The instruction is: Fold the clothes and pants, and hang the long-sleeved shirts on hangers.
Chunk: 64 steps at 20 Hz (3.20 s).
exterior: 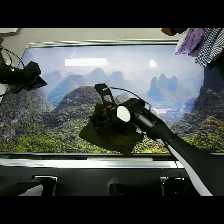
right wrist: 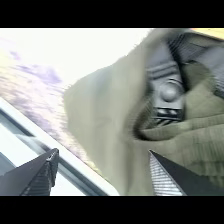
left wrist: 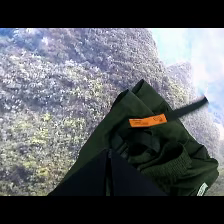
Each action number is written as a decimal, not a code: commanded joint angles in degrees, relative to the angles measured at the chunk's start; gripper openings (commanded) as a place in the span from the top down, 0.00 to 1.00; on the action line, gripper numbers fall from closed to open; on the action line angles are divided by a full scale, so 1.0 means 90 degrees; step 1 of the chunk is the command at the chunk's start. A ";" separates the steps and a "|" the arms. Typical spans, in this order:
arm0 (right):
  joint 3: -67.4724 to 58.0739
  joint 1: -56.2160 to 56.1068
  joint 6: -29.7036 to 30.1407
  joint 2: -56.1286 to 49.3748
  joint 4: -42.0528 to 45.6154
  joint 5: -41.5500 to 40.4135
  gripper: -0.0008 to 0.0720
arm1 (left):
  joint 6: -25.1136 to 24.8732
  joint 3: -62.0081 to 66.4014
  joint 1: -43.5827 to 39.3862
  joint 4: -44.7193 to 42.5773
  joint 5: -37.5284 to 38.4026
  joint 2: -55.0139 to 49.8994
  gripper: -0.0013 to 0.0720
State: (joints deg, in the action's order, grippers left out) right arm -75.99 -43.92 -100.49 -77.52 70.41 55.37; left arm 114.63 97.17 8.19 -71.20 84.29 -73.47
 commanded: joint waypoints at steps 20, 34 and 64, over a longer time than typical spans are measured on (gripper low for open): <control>0.5724 0.6669 0.3852 0.2463 -0.4964 0.0763 0.03 | -0.0600 -0.0029 -0.0073 0.0245 -0.0087 -0.0019 0.96; 0.5523 0.4454 0.5428 0.0141 -0.7283 -0.0406 0.04 | -0.0571 -0.0032 -0.0073 0.0250 -0.0083 -0.0046 0.96; 0.3485 1.2199 -0.0328 0.1967 0.0121 0.1144 0.93 | -0.0525 -0.0034 -0.0085 0.0243 0.0036 -0.0044 0.96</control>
State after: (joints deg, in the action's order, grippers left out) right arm -44.56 60.29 -92.86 -60.80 50.11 57.43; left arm 109.91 96.88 7.46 -68.99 84.58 -73.87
